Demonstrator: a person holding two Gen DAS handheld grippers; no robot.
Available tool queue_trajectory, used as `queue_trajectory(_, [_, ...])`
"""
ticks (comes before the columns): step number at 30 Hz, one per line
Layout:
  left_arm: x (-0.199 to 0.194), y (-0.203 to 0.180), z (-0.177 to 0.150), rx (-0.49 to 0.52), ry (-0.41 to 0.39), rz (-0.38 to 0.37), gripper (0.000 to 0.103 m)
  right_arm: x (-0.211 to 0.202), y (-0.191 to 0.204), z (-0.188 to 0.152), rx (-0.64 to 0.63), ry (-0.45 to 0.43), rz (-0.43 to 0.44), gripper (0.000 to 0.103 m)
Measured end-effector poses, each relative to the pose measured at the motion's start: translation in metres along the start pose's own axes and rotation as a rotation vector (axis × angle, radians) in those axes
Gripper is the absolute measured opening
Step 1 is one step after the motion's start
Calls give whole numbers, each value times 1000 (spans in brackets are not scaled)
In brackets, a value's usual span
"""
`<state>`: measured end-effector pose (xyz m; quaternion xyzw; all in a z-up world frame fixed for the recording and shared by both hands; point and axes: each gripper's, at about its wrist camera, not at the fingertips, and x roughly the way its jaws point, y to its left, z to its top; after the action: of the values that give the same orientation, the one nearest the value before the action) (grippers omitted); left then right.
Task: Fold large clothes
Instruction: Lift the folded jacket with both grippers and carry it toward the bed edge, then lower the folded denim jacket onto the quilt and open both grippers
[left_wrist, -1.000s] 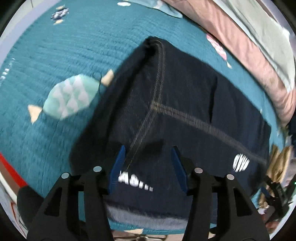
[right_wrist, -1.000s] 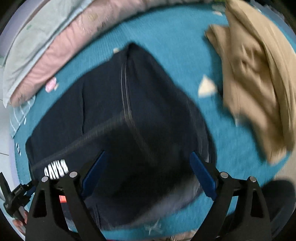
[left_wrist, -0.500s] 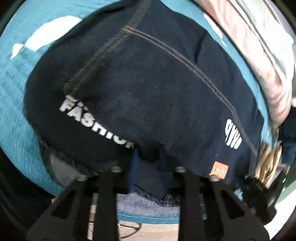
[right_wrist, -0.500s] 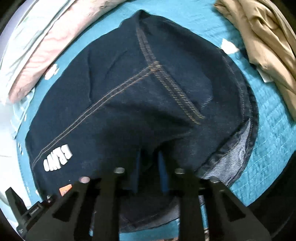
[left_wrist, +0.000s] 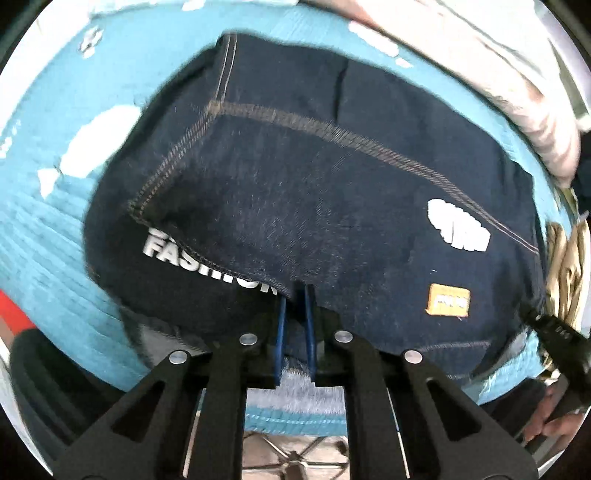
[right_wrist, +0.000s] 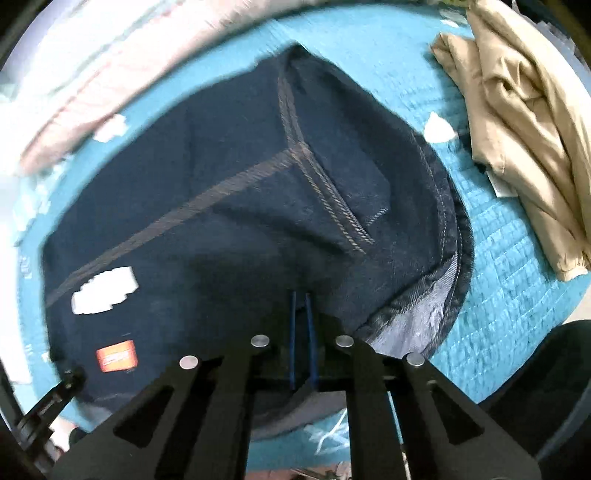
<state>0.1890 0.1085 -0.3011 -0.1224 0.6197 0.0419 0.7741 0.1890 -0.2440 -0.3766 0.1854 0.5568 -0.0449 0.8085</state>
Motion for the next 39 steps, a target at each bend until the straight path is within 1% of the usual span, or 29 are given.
queue_trajectory(1, [-9,-4,-1,25,-28,11,8,-11,8,-3,-42,-37,4,8])
queue_trajectory(3, [-20,-16,-5,88,-70,57,9,-23,21,-9,-100,-72,35,9])
queue_trajectory(5, [-28,-26,-13,143,-103,107,9,-26,37,-16,-147,-77,69,9])
queue_trajectory(7, [-25,-39,-13,158,-122,130,9,-23,49,-23,-184,-55,115,9])
queue_trajectory(8, [-21,-37,-13,159,-121,133,9,-15,61,-28,-204,-36,129,9])
queue_trajectory(10, [-8,-36,-12,163,-106,139,9,0,77,-44,-246,21,124,9])
queue_trajectory(11, [0,-34,-13,164,-94,141,9,17,84,-51,-272,60,108,8])
queue_trajectory(12, [10,-32,-15,166,-75,145,9,34,88,-57,-296,75,59,7])
queue_trajectory(13, [20,-29,-17,164,-53,138,9,42,87,-59,-306,64,55,6])
queue_trajectory(14, [27,-26,-19,158,-49,126,9,47,88,-60,-312,42,56,6])
queue_trajectory(15, [29,-25,-22,161,-64,120,9,47,89,-59,-310,45,54,6])
queue_trajectory(17, [26,-29,-24,181,-80,147,9,44,89,-55,-307,60,61,6])
queue_trajectory(19, [24,-31,-24,182,-80,158,9,40,89,-49,-292,76,77,6])
queue_trajectory(21, [19,-30,-24,176,-81,156,9,31,90,-46,-284,72,92,9])
queue_trajectory(22, [15,-29,-24,176,-86,156,9,23,89,-48,-285,66,97,14])
queue_trajectory(23, [11,-29,-26,177,-90,159,12,9,81,-51,-284,44,109,31])
queue_trajectory(24, [8,-30,-26,179,-95,165,14,-1,78,-51,-278,17,111,62])
queue_trajectory(25, [1,-30,-26,184,-101,170,15,-10,75,-52,-271,-8,110,76])
queue_trajectory(26, [-3,-31,-26,183,-104,173,23,-21,70,-51,-263,-43,133,88])
queue_trajectory(27, [-5,-31,-25,180,-103,171,41,-30,63,-50,-259,-59,169,89])
queue_trajectory(28, [-11,-31,-25,177,-110,164,49,-36,58,-46,-258,-65,187,89])
queue_trajectory(29, [-15,-29,-26,176,-120,162,55,-42,49,-42,-253,-73,185,89])
queue_trajectory(31, [-23,-30,-29,191,-127,169,55,-48,32,-33,-232,-89,165,89])
queue_trajectory(35, [-29,-35,-33,192,-116,157,58,-43,-16,2,-103,-76,146,89])
queue_trajectory(37, [-32,-38,-36,190,-115,155,62,-43,-39,15,-55,-72,145,89])
queue_trajectory(38, [-34,-40,-36,189,-113,151,67,-40,-50,23,-26,-73,139,89])
queue_trajectory(39, [-36,-41,-37,188,-114,146,68,-37,-60,30,-2,-74,136,89])
